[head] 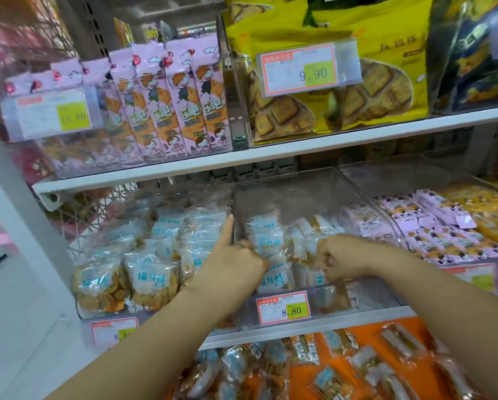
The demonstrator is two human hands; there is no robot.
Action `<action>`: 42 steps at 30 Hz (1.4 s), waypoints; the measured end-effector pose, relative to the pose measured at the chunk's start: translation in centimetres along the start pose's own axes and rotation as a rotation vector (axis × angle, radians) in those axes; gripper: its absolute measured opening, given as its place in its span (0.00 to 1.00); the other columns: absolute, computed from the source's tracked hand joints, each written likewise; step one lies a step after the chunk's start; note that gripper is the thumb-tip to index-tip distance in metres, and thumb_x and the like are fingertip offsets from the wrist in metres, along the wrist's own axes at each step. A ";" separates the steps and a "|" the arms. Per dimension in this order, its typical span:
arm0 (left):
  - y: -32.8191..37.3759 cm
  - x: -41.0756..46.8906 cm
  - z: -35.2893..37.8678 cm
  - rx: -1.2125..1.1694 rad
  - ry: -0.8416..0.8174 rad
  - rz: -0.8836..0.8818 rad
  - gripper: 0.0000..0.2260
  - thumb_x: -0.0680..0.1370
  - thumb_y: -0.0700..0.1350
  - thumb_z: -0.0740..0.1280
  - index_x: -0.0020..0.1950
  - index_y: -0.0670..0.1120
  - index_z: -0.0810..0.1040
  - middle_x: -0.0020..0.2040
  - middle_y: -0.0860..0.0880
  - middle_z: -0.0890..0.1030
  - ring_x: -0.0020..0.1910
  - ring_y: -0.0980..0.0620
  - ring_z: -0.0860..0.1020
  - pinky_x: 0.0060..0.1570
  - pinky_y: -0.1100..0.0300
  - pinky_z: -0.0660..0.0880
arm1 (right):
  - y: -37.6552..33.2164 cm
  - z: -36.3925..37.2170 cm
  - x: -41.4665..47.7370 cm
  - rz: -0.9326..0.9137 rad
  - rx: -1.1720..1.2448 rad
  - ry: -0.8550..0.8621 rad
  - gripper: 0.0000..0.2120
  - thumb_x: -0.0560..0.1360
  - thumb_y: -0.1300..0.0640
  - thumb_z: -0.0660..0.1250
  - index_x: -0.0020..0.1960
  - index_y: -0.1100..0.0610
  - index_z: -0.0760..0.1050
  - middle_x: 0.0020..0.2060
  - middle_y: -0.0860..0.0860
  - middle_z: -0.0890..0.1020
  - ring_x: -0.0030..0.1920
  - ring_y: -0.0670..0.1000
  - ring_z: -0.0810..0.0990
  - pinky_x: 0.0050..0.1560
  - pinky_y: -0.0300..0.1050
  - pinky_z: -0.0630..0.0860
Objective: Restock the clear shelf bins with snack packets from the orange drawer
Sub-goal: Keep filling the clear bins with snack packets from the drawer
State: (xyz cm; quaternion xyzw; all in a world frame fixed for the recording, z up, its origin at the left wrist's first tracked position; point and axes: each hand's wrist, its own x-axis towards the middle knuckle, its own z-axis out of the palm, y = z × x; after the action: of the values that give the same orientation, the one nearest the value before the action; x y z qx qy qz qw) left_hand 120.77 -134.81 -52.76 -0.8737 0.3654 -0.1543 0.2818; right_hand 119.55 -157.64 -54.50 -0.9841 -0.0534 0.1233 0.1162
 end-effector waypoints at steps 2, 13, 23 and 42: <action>0.2 0.8 -0.2 0.042 -0.046 0.003 0.07 0.76 0.40 0.64 0.48 0.50 0.78 0.39 0.51 0.79 0.45 0.49 0.77 0.67 0.40 0.28 | 0.2 -0.8 -0.6 -0.020 -0.010 0.029 0.03 0.70 0.62 0.69 0.40 0.56 0.78 0.33 0.44 0.76 0.33 0.39 0.71 0.32 0.32 0.67; 0.2 5.1 -3.0 -0.307 -0.373 0.072 0.16 0.75 0.50 0.70 0.62 0.53 0.77 0.60 0.51 0.79 0.60 0.48 0.76 0.52 0.57 0.67 | 1.4 -4.9 -4.0 -0.115 0.208 0.211 0.18 0.75 0.63 0.64 0.59 0.43 0.70 0.39 0.45 0.78 0.36 0.37 0.74 0.39 0.34 0.72; 0.3 4.7 -2.1 -0.149 -0.346 0.064 0.11 0.78 0.44 0.65 0.61 0.47 0.76 0.54 0.45 0.80 0.51 0.43 0.79 0.40 0.56 0.69 | 0.4 -3.6 -3.8 -0.166 0.399 0.182 0.08 0.75 0.63 0.65 0.46 0.51 0.77 0.34 0.47 0.79 0.33 0.42 0.76 0.41 0.43 0.76; -0.3 4.5 -3.0 -0.057 -0.298 0.111 0.04 0.77 0.42 0.66 0.51 0.49 0.76 0.56 0.48 0.80 0.53 0.47 0.76 0.60 0.52 0.62 | -2.5 -1.4 -2.2 -0.124 0.512 -0.153 0.08 0.79 0.61 0.61 0.44 0.53 0.76 0.39 0.49 0.79 0.45 0.53 0.82 0.52 0.52 0.80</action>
State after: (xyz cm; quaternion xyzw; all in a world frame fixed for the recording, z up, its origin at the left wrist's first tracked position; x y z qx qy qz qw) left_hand 122.62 -139.02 -49.92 -0.8729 0.3714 0.0034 0.3162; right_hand 117.62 -155.82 -52.11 -0.9052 -0.0894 0.1996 0.3643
